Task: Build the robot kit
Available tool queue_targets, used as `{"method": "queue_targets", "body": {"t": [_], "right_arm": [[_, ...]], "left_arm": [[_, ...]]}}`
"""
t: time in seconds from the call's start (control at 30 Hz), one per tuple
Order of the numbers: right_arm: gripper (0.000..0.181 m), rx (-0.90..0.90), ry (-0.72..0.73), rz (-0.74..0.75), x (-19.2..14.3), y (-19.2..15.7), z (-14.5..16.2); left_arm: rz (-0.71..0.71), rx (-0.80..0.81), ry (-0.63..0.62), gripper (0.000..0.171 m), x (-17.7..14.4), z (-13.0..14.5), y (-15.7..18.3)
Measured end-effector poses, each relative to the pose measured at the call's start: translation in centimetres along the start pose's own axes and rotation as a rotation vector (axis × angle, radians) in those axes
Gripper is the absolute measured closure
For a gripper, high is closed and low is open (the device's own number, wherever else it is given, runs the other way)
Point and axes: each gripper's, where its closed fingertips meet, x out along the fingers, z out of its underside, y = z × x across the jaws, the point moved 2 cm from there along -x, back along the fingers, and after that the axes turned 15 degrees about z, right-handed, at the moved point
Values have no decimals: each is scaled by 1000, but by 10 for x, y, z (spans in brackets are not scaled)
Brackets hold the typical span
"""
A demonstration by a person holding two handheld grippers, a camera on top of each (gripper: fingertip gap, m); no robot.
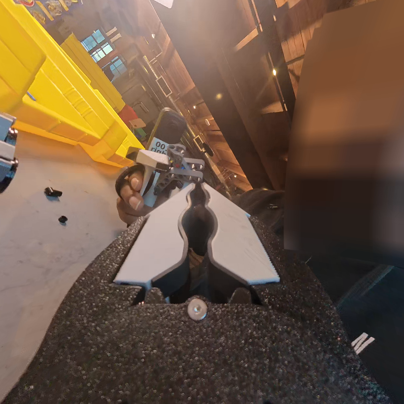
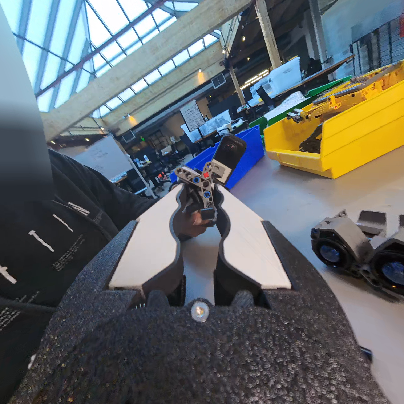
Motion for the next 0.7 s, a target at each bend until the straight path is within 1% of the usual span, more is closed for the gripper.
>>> {"method": "queue_targets", "body": {"t": [0.03,0.1,0.17,0.23,0.27,0.37,0.43,0.5,0.57,0.7], "right_arm": [[158,38,15,-28,-1,-1,-2],[159,105,20,-90,-1,-5,-4],[159,144,3,-151,0,-12,-1],[159,181,-20,-210,1,-19,2],[159,208,-30,-247,1,-23,3],[159,323,-56,-378,-1,-36,3],[159,407,-80,-472,-3,-44,3],[159,491,-116,-562,-6,-52,4],[159,550,-150,-635,-9,-58,5],[160,582,-264,-733,-13,-72,15]], "left_arm": [[-14,41,-16,169,0,-2,2],[-58,129,-53,161,-3,-5,6],[-111,195,-68,157,-8,-11,6],[-124,240,-83,154,-9,-13,9],[-139,275,-106,151,-9,-13,10],[-197,447,-243,147,-4,-6,12],[-199,559,-329,146,4,2,16],[-176,640,-373,146,11,7,22],[-138,669,-412,146,16,13,27],[-51,662,-495,146,18,29,35]]}}
